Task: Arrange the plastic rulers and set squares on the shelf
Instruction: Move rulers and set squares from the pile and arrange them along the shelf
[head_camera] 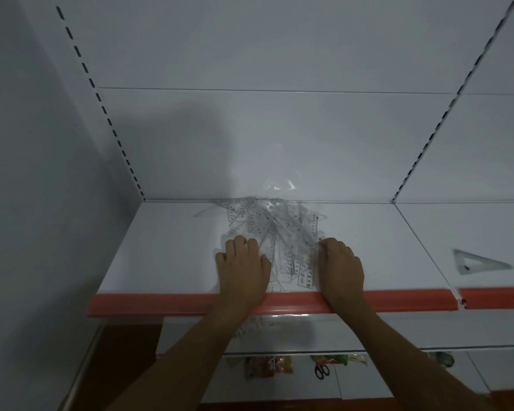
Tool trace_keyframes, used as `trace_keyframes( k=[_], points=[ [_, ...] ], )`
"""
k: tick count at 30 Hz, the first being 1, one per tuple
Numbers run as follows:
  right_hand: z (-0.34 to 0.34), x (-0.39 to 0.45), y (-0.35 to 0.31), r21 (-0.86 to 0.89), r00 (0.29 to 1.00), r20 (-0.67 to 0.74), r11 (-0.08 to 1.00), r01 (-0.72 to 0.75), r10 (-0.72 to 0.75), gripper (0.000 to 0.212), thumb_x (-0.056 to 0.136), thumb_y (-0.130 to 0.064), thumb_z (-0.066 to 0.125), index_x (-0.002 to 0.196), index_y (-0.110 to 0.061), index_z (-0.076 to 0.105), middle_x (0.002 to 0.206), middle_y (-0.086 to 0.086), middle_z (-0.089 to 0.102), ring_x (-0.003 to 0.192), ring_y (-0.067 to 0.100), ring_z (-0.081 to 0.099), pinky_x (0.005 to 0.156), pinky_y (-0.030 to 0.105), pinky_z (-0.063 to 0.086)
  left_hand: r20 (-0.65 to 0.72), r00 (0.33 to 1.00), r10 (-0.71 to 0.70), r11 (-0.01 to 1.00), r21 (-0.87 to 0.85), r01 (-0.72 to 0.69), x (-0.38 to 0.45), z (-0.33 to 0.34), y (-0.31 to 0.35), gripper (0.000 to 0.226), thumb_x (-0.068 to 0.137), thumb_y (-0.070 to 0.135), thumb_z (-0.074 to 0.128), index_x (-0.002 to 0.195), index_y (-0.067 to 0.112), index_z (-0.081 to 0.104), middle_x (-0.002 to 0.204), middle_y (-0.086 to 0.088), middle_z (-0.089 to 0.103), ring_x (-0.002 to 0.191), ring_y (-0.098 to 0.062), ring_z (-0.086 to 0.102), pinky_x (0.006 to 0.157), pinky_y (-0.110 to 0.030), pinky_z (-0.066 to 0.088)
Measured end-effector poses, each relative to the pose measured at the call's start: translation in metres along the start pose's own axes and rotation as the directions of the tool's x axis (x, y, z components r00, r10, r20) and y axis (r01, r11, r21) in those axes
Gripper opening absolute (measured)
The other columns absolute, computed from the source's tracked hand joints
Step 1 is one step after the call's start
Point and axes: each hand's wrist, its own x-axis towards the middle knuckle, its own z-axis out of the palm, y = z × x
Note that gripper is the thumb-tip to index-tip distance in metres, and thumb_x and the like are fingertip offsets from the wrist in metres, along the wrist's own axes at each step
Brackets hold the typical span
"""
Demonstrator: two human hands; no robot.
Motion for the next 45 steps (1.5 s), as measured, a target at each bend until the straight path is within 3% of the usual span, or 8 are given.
trace_keyframes(
  k=[8,16,18,22,30,36,38,45],
  points=[
    [-0.014,-0.01,-0.008,0.17,0.995,-0.049,0.982,-0.077,0.087,0.018,0.098,-0.02,0.041,0.106,-0.008,0.053,0.09,0.005,0.06,0.075,0.022,0.055,0.066,0.031,0.039,-0.057,0.997,0.047,0.998,-0.042,-0.05,-0.001,0.002,0.001,0.037,0.084,0.038,0.034,0.094,0.015,0.062,0.095,-0.004,0.058,0.085,-0.022,0.054,0.069,-0.039,0.045],
    [-0.008,-0.011,-0.006,0.149,0.951,0.009,0.94,0.305,-0.31,0.024,0.085,-0.006,0.065,0.085,-0.018,0.045,0.077,0.003,0.054,0.055,0.016,0.053,0.048,0.025,0.046,-0.054,0.991,0.12,0.936,-0.328,-0.131,-0.008,-0.006,-0.002,0.046,0.093,0.05,0.031,0.105,0.019,0.062,0.103,0.003,0.058,0.097,-0.015,0.049,0.085,-0.032,0.041],
    [-0.004,-0.009,-0.004,0.071,0.883,0.005,0.881,0.468,-0.469,0.025,0.076,-0.003,0.073,0.084,-0.013,0.052,0.078,0.006,0.056,0.055,0.015,0.054,0.05,0.02,0.046,-0.011,0.997,0.074,0.87,-0.489,-0.07,-0.005,-0.008,-0.005,0.056,0.093,0.058,0.025,0.11,0.02,0.063,0.103,0.007,0.061,0.097,-0.011,0.05,0.085,-0.027,0.04],
    [-0.004,-0.008,-0.003,0.108,0.769,-0.029,0.763,0.638,-0.639,0.006,0.086,-0.017,0.046,0.086,-0.015,0.051,0.081,0.005,0.059,0.064,0.017,0.054,0.061,0.017,0.038,0.081,0.992,-0.101,0.654,-0.746,0.127,0.001,-0.011,-0.011,0.056,0.091,0.065,0.032,0.094,0.02,0.067,0.084,0.01,0.063,0.078,-0.003,0.056,0.073,-0.023,0.046],
    [-0.001,-0.005,0.0,0.167,0.66,0.045,0.657,0.735,-0.75,0.013,0.087,-0.017,0.047,0.083,-0.013,0.059,0.083,0.002,0.061,0.07,0.018,0.056,0.061,0.027,0.049,0.198,0.919,-0.341,0.623,-0.684,0.379,0.012,-0.008,-0.009,0.033,0.09,0.043,0.059,0.076,0.014,0.068,0.069,0.006,0.066,0.067,-0.008,0.062,0.071,-0.029,0.053],
    [-0.001,-0.006,0.003,0.19,0.881,-0.004,0.865,0.465,-0.473,0.015,0.091,-0.025,0.051,0.081,-0.015,0.054,0.063,0.002,0.061,0.051,0.021,0.056,0.046,0.032,0.048,0.189,0.86,-0.475,0.404,-0.821,0.403,0.008,-0.016,-0.007,0.015,0.092,0.018,0.056,0.081,0.014,0.065,0.077,0.001,0.07,0.054,0.003,0.054,0.06,-0.015,0.045],
    [-0.006,-0.007,0.001,0.216,0.928,-0.013,0.905,0.367,-0.373,0.013,0.095,-0.022,0.053,0.088,-0.012,0.054,0.064,0.002,0.06,0.052,0.02,0.056,0.049,0.031,0.047,0.182,0.844,-0.505,0.324,-0.866,0.38,0.007,-0.017,-0.009,0.014,0.096,0.02,0.052,0.085,0.017,0.061,0.077,0.002,0.072,0.054,-0.002,0.053,0.062,-0.024,0.046],
    [-0.01,-0.008,0.001,0.31,0.962,0.042,0.919,0.243,-0.269,0.02,0.101,-0.037,0.032,0.093,-0.021,0.041,0.071,-0.007,0.052,0.055,0.009,0.051,0.053,0.026,0.041,0.177,0.802,-0.571,0.235,-0.9,0.366,0.009,-0.021,-0.002,0.013,0.101,0.018,0.042,0.097,0.011,0.054,0.081,-0.004,0.073,0.054,-0.009,0.052,0.047,-0.017,0.042]
  ],
)
